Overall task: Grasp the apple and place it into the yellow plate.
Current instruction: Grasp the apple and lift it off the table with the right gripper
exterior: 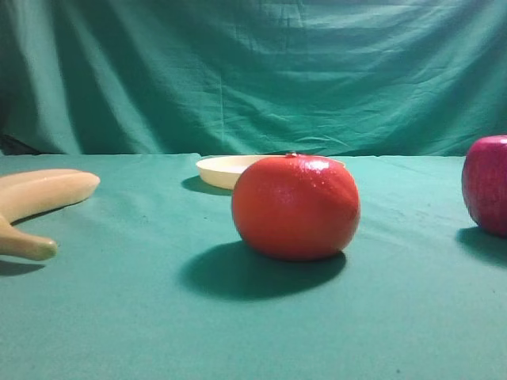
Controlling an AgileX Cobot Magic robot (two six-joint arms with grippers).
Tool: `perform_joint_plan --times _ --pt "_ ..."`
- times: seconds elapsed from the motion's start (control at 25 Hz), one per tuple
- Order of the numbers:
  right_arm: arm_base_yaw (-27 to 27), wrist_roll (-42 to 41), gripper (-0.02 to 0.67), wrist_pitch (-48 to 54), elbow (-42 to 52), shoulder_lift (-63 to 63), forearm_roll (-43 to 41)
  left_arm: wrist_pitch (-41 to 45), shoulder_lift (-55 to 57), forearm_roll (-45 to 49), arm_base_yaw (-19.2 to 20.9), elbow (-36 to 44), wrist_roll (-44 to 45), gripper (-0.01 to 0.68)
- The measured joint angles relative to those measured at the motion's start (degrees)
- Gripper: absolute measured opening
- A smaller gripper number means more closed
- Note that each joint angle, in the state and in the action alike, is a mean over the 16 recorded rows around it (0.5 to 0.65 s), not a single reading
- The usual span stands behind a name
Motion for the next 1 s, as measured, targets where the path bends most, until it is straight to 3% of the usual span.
perform_joint_plan --times 0.76,1.0 --pt "0.0 0.0 0.0 -0.1 0.01 0.0 -0.16 0.0 0.0 0.0 0.0 0.0 0.0 0.0" --pt "0.0 0.03 0.0 -4.71 0.04 0.0 -0.38 0.0 0.0 0.0 0.0 0.0 0.0 0.0"
